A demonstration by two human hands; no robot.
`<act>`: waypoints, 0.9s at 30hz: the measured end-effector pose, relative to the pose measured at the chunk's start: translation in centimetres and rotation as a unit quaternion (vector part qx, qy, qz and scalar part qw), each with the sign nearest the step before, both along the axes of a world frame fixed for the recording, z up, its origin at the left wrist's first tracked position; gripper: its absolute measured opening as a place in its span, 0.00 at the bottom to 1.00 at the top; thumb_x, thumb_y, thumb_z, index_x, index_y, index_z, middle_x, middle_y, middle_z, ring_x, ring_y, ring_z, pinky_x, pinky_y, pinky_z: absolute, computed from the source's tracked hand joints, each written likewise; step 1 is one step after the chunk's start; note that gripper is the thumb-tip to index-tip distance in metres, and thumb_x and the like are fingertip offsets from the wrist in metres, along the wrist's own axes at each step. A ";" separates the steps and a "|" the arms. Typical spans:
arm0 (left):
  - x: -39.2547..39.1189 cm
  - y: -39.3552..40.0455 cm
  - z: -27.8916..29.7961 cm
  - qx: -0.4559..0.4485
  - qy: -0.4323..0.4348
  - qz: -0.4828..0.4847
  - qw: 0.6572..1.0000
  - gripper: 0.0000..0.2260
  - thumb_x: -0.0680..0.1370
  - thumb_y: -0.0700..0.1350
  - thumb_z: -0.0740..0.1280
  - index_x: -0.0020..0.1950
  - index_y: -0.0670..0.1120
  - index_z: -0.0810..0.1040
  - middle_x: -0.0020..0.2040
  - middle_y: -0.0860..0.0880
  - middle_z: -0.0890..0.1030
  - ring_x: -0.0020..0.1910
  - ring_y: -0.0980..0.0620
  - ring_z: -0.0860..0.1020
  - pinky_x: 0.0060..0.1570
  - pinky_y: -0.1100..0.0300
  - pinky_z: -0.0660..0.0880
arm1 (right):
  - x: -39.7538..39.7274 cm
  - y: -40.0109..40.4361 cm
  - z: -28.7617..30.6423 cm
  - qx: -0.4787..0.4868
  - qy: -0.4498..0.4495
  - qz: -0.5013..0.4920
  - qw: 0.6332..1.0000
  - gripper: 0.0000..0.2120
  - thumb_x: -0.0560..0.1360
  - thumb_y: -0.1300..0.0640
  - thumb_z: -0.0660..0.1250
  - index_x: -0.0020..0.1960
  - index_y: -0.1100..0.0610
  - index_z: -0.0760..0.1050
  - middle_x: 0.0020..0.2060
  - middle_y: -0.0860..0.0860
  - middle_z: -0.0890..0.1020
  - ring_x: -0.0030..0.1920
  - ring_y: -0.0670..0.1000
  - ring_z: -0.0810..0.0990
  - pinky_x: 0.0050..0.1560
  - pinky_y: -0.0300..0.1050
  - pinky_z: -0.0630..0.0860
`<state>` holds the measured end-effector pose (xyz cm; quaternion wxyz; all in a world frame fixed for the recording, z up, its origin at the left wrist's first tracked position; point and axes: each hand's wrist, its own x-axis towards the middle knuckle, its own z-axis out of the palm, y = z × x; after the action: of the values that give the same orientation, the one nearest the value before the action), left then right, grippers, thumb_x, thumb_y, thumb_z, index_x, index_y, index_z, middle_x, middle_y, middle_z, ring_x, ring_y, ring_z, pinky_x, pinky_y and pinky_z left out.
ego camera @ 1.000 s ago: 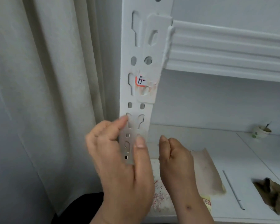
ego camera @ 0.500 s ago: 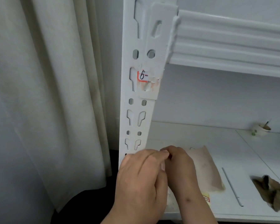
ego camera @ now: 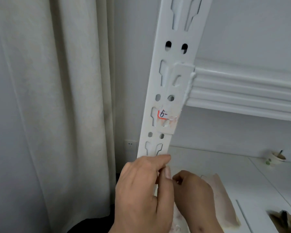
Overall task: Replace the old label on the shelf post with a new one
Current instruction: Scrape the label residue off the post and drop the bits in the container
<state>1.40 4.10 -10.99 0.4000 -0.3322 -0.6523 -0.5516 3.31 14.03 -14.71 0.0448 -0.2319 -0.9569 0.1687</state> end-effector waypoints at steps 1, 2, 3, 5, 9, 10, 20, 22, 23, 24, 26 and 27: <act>-0.2 -0.1 0.3 0.003 -0.008 -0.003 1.000 0.08 0.76 0.43 0.64 0.53 0.52 0.77 0.44 0.59 0.78 0.40 0.60 0.77 0.39 0.55 0.76 | -0.1 1.6 0.7 0.009 0.066 -0.090 0.994 0.08 0.73 0.46 0.61 0.38 0.47 0.74 0.34 0.44 0.82 0.40 0.46 0.80 0.51 0.43 0.74; -0.4 -0.2 0.7 0.014 -0.012 -0.008 1.000 0.08 0.76 0.44 0.64 0.53 0.53 0.77 0.44 0.59 0.78 0.39 0.60 0.77 0.39 0.56 0.76 | 0.1 2.2 0.9 0.003 0.060 -0.112 0.992 0.08 0.73 0.48 0.61 0.36 0.48 0.71 0.33 0.44 0.81 0.39 0.47 0.79 0.49 0.43 0.74; -0.6 -0.3 1.0 0.022 -0.017 -0.002 1.000 0.08 0.76 0.44 0.64 0.54 0.53 0.77 0.44 0.59 0.78 0.39 0.60 0.77 0.41 0.57 0.75 | -0.1 3.0 1.1 0.009 0.068 -0.113 0.991 0.08 0.73 0.51 0.61 0.35 0.49 0.69 0.32 0.45 0.79 0.38 0.47 0.78 0.46 0.42 0.73; -0.8 -0.5 1.9 0.044 -0.024 0.000 0.999 0.09 0.76 0.44 0.64 0.54 0.52 0.77 0.43 0.59 0.78 0.40 0.61 0.77 0.42 0.62 0.75 | -0.1 1.9 1.7 0.011 0.074 -0.102 0.992 0.08 0.71 0.59 0.60 0.37 0.48 0.67 0.35 0.44 0.77 0.40 0.49 0.77 0.45 0.43 0.70; -1.3 -0.7 4.0 0.082 -0.019 -0.004 0.996 0.09 0.75 0.40 0.65 0.54 0.50 0.76 0.43 0.55 0.77 0.44 0.63 0.75 0.48 0.72 0.69 | -0.1 2.5 2.2 0.014 0.115 -0.103 0.988 0.14 0.67 0.65 0.60 0.42 0.46 0.73 0.46 0.43 0.75 0.46 0.49 0.76 0.48 0.44 0.71; -1.5 -0.7 4.5 0.090 -0.021 -0.002 0.996 0.09 0.75 0.39 0.66 0.54 0.49 0.76 0.45 0.55 0.77 0.46 0.63 0.75 0.49 0.72 0.69 | -0.1 2.3 2.5 0.020 0.126 -0.103 0.986 0.13 0.69 0.64 0.61 0.43 0.46 0.75 0.46 0.43 0.76 0.47 0.49 0.77 0.50 0.45 0.72; -2.6 -0.3 6.4 0.053 -0.024 0.007 0.998 0.06 0.74 0.35 0.71 0.49 0.42 0.82 0.49 0.48 0.71 0.52 0.59 0.70 0.53 0.71 0.67 | 0.3 1.8 3.4 0.003 0.196 -0.096 0.976 0.06 0.73 0.61 0.62 0.43 0.49 0.69 0.33 0.46 0.79 0.36 0.52 0.78 0.41 0.45 0.75; -2.7 -0.3 6.4 0.046 -0.019 0.009 0.999 0.05 0.73 0.34 0.72 0.47 0.41 0.82 0.48 0.48 0.71 0.51 0.57 0.70 0.53 0.70 0.68 | 0.3 1.6 3.9 0.002 0.201 -0.089 0.975 0.06 0.72 0.60 0.63 0.39 0.50 0.69 0.36 0.45 0.77 0.35 0.49 0.76 0.40 0.45 0.74; -2.8 -0.3 6.4 0.045 -0.019 0.011 0.999 0.05 0.73 0.34 0.72 0.47 0.41 0.82 0.48 0.48 0.71 0.51 0.58 0.69 0.53 0.69 0.68 | 0.3 1.5 4.1 -0.004 0.200 -0.086 0.976 0.06 0.72 0.58 0.64 0.37 0.50 0.69 0.35 0.44 0.76 0.35 0.47 0.76 0.39 0.44 0.73; -2.8 -0.3 6.5 0.043 -0.019 0.014 0.999 0.05 0.73 0.34 0.72 0.47 0.41 0.82 0.49 0.49 0.70 0.51 0.59 0.69 0.53 0.70 0.68 | 0.3 1.5 4.3 -0.010 0.201 -0.085 0.976 0.07 0.72 0.55 0.65 0.36 0.51 0.69 0.33 0.45 0.76 0.34 0.46 0.75 0.38 0.43 0.72; -2.8 -0.3 6.7 0.037 -0.018 0.021 0.999 0.04 0.73 0.34 0.72 0.46 0.41 0.81 0.49 0.49 0.69 0.52 0.60 0.68 0.54 0.72 0.67 | 0.4 1.3 4.6 -0.017 0.204 -0.089 0.975 0.11 0.73 0.51 0.65 0.34 0.52 0.68 0.28 0.46 0.75 0.31 0.47 0.75 0.35 0.42 0.68; -2.8 -0.3 6.9 0.034 -0.017 0.023 0.999 0.04 0.73 0.34 0.72 0.46 0.41 0.81 0.50 0.49 0.69 0.52 0.60 0.68 0.53 0.73 0.66 | 0.4 1.3 4.7 -0.021 0.206 -0.093 0.974 0.13 0.73 0.51 0.65 0.34 0.53 0.67 0.27 0.47 0.75 0.30 0.48 0.74 0.33 0.42 0.66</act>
<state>-1.37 3.82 -4.11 0.4121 -0.2939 -0.6473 -0.5700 3.72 15.33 -10.01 0.2519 -0.2805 -0.8976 0.2285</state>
